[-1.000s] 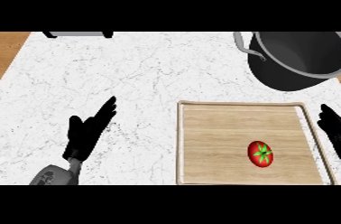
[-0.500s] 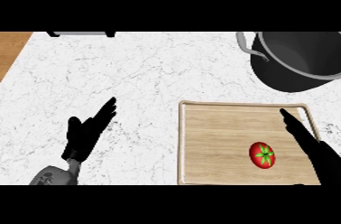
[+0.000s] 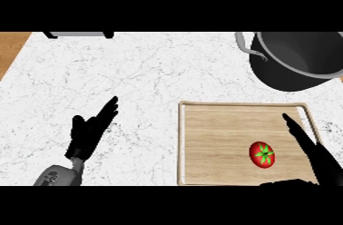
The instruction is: Pick the tomato from the tray and place it in the pot
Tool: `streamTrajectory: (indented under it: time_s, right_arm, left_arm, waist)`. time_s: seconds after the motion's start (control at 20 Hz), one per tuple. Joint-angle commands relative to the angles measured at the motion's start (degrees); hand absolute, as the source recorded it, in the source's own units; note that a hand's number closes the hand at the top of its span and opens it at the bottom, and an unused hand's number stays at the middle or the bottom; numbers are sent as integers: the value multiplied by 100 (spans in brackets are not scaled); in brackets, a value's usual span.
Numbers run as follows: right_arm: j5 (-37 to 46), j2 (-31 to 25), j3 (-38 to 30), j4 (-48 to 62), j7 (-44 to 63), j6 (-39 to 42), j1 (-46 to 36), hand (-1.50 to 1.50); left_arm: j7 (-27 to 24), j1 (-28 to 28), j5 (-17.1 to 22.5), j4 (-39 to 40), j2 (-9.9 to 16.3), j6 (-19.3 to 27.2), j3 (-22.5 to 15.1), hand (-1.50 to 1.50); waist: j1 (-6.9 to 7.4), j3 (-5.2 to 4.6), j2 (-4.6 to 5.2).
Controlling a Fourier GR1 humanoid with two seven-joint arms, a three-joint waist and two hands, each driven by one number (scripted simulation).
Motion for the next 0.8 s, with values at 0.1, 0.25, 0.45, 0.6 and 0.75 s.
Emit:
streamTrajectory:
  time_s: [0.1,0.25,0.45,0.6,0.75]
  right_arm:
    - [-333,191,-729,530,-888,529,168,-150]
    - [-473,678,-395,640,-1489,462,325,-150]
    - [-782,914,-600,771,-1950,696,377,-150]
    - [-1293,971,-917,1202,-2027,1103,77,-150]
    - [-1533,1051,-1148,1257,-2006,1306,129,-150]
  left_arm:
    - [-195,374,-194,-175,-117,-192,217,0]
    - [393,147,-217,-470,-84,-107,137,0]
    - [335,295,-152,-536,-116,-241,305,0]
    - [264,-159,-221,76,-183,-391,478,0]
    - [-166,30,-436,329,-314,-426,497,0]
  waist:
    - [1,0,-4]
    - [1,3,-6]
    - [10,2,-7]
    - [-10,0,6]
    - [-10,-2,3]
